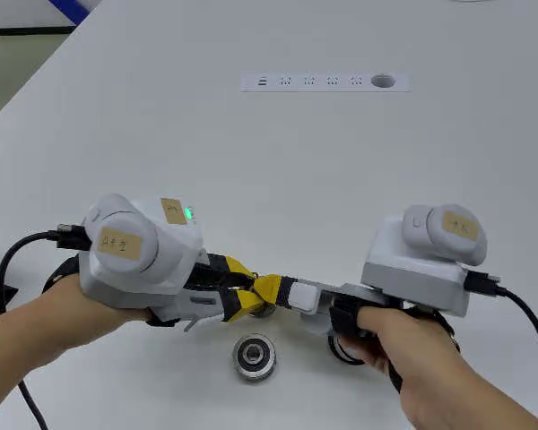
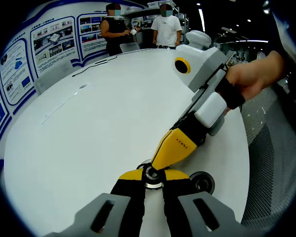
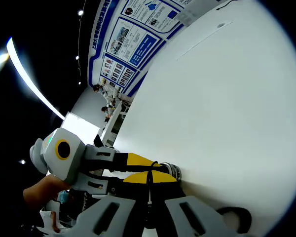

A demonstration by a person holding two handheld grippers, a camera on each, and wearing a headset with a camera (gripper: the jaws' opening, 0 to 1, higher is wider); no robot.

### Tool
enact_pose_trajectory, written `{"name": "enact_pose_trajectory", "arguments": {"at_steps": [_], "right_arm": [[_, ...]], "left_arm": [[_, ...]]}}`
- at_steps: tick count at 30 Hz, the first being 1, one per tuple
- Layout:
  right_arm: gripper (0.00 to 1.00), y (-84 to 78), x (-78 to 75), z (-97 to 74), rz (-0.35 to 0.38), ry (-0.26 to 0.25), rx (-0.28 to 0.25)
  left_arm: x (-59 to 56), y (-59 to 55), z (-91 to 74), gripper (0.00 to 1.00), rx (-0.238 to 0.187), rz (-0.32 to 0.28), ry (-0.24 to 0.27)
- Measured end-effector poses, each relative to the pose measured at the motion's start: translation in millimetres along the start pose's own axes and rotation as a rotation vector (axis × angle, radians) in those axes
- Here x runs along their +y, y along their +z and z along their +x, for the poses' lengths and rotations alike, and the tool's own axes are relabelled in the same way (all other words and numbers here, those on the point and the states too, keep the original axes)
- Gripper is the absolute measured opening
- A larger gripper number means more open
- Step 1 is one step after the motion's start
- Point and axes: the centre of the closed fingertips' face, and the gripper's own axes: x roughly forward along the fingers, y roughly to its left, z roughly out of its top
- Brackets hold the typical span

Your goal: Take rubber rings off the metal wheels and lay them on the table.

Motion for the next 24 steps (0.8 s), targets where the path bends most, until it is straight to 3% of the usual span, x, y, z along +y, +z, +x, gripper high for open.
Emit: {"name": "enact_pose_trajectory", "arguments": {"at_steps": [10, 16, 18, 24], "right_arm": [[0.01, 3.0, -3.7, -5.9, 0.047, -0.008, -0.025], [0.01, 3.1, -4.5, -7.5, 0.051, -0.015, -0.032], [0.01, 3.0, -4.2, -7.7, 0.049, -0.014, -0.031], [0.02, 3.6, -5.3, -9.6, 0.069, -0.018, -0.035]], "left_arm": [[-0.3, 0.3, 0.0, 0.13, 0.005, 0.004, 0.003], [-2.1, 0.8, 0.4, 0.13, 0.031, 0.052, 0.003], [-2.5, 1.6, 0.6, 0.13, 0.045, 0.114, 0.0], [-3.0, 2.1, 0.7, 0.14, 0.052, 0.112, -0.001]]}}
